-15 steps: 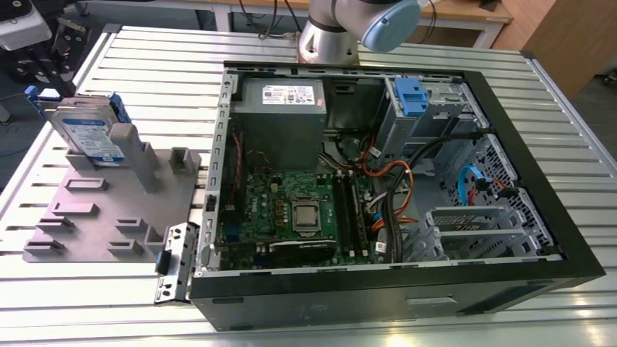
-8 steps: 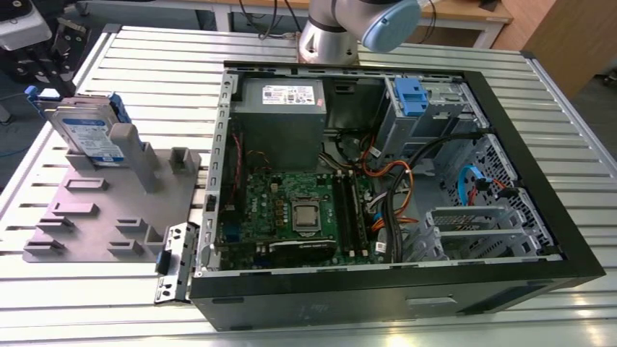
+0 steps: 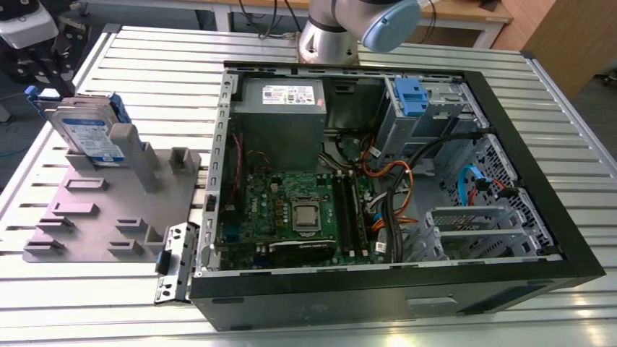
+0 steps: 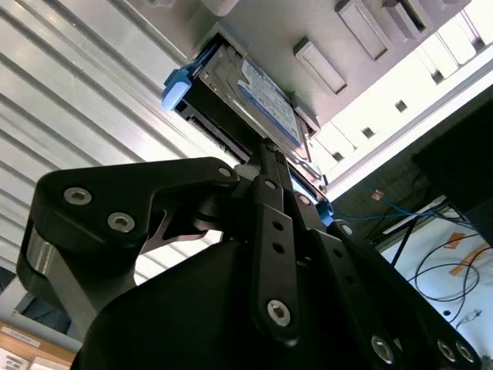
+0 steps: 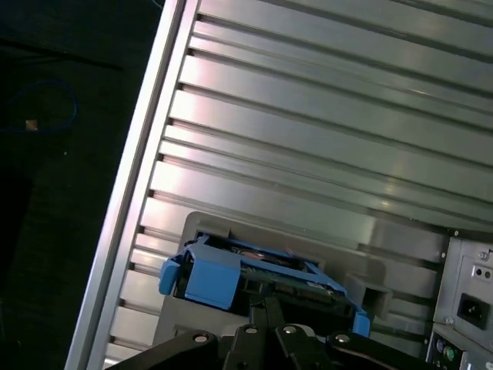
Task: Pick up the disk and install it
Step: 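Pick up the disk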
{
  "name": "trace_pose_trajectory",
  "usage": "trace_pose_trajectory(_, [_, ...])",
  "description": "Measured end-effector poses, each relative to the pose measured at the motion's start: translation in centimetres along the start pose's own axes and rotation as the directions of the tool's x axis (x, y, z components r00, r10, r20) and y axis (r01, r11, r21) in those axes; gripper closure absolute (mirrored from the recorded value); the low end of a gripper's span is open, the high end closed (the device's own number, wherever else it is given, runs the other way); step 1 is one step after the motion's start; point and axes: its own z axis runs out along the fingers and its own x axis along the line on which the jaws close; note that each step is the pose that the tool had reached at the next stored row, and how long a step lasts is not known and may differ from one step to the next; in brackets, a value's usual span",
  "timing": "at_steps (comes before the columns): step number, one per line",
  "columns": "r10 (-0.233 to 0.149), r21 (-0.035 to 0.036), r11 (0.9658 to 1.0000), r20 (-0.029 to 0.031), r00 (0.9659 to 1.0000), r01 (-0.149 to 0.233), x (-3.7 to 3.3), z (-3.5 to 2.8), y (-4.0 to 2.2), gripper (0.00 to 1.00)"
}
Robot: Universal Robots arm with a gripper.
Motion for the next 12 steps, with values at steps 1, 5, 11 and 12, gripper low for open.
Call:
trace_pose_trajectory(1, [-0.017, -0.0004, 0.9999, -0.0007, 0.9999, 0.017, 0.00, 0.00, 0.00, 0.89])
trace_pose_trajectory(5, [-0.082, -0.0021, 0.9966, -0.0034, 0.9966, 0.082, 0.00, 0.00, 0.00, 0.89])
trace_pose_trajectory(11, [-0.179, -0.0050, 0.9839, -0.0072, 0.9839, 0.179, 0.00, 0.00, 0.00, 0.89])
trace_pose_trajectory(12, [-0.194, -0.0055, 0.9810, -0.0079, 0.9810, 0.194, 0.00, 0.00, 0.00, 0.89])
